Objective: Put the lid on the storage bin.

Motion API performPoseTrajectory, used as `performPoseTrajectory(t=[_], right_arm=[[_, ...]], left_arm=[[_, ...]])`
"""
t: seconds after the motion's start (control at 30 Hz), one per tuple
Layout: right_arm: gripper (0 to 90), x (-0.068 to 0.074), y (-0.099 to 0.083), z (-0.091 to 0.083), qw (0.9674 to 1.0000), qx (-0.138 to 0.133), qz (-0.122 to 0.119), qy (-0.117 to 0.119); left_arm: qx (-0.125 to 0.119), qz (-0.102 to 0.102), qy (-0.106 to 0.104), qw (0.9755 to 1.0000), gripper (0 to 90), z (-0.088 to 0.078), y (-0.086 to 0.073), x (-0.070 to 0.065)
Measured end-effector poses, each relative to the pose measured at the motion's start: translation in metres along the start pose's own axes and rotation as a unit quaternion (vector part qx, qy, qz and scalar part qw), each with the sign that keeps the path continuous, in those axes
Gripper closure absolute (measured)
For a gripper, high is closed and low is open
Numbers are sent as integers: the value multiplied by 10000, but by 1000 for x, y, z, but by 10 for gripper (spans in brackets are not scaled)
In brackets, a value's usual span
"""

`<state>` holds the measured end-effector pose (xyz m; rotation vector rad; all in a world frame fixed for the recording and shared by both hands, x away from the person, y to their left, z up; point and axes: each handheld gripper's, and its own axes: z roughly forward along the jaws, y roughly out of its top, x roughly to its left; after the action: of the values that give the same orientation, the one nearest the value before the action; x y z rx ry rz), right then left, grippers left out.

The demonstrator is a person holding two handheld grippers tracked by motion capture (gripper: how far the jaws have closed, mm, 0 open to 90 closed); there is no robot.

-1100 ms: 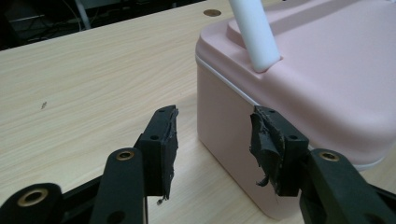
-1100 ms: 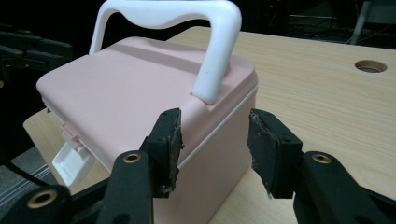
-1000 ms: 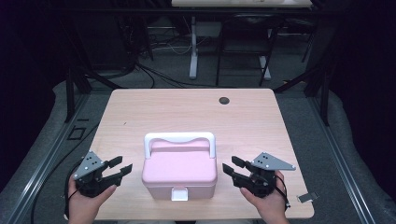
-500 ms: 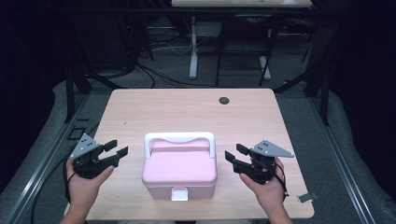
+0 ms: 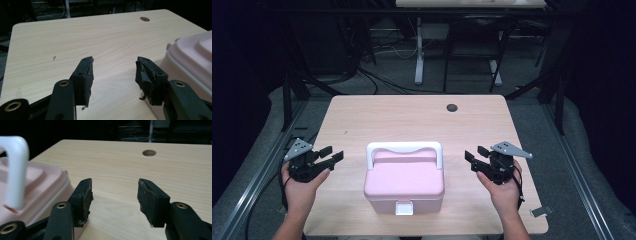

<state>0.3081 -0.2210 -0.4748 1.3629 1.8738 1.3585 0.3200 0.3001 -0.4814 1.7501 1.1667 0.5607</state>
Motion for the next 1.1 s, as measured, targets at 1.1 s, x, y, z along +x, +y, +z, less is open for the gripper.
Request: performPoseTrajectory(t=[1.1], right_arm=[[456, -30, -70, 28, 9953, 630, -44, -733]], left_arm=[[782, -249, 328, 9961, 482, 27, -58, 34]])
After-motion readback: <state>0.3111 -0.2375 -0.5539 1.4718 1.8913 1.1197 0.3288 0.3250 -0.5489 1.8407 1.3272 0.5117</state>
